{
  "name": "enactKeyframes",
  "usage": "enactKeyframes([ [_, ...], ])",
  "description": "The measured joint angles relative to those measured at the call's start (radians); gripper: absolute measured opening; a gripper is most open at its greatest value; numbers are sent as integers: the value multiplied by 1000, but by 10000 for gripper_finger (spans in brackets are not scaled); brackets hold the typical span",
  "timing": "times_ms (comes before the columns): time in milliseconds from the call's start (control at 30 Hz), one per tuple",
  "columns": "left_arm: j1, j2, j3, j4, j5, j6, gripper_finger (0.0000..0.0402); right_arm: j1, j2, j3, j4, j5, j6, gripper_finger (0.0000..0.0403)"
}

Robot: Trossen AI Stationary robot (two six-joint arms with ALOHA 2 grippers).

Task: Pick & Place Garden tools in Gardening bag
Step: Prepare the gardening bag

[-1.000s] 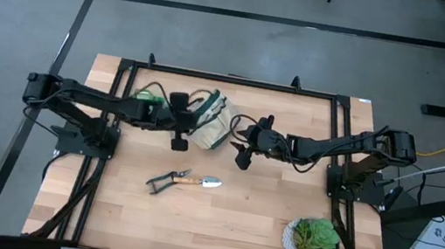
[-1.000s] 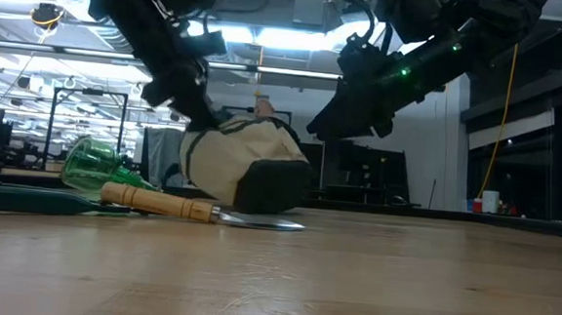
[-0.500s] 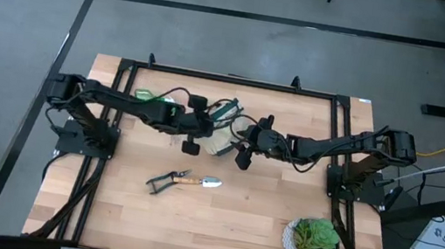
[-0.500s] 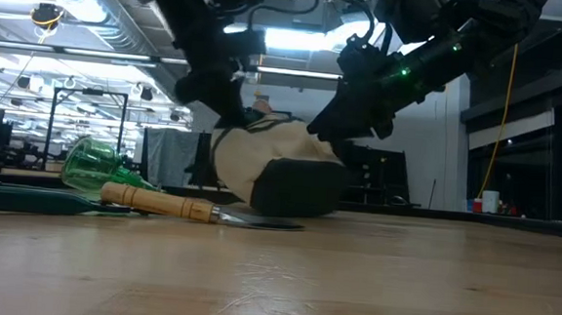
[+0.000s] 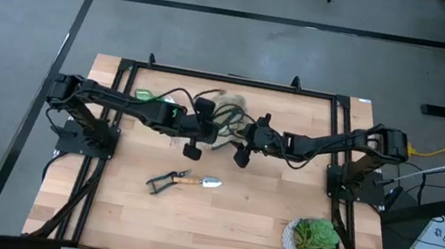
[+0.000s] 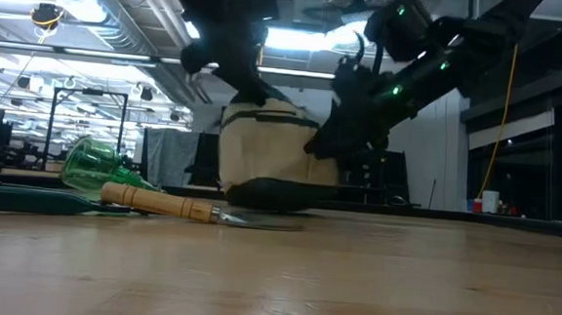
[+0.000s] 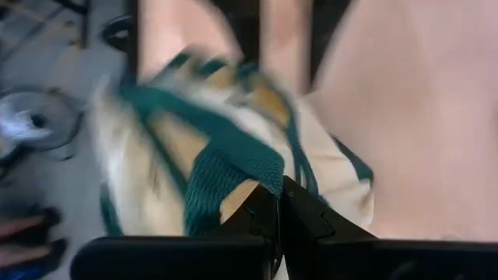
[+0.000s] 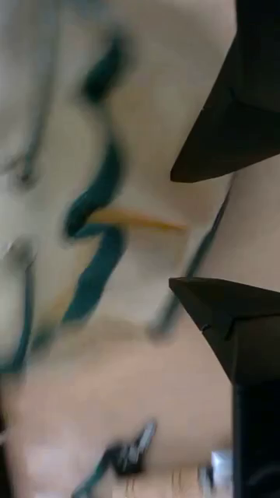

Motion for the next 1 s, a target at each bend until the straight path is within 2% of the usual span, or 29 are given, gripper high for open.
enactKeyframes([
  [167, -15, 0, -1, -7, 102, -56, 7, -30, 54, -1, 14, -1, -2, 213],
  [267, -22, 0, -1, -12, 107, -82, 20, -30, 64, -1, 20, -1, -2, 213],
  [367, -23, 0, -1, -19, 115, -97, 40, -28, 64, -1, 24, -1, -2, 213],
  [633, -20, 0, -1, 7, 239, -121, 122, -34, 64, -1, 34, -1, -3, 213],
  [733, -23, -13, 0, -12, 245, -120, 148, -44, 64, -1, 35, 0, -3, 213],
  [1000, -50, -120, 23, -31, 273, -152, 168, -54, 64, -1, -7, 0, -3, 213],
])
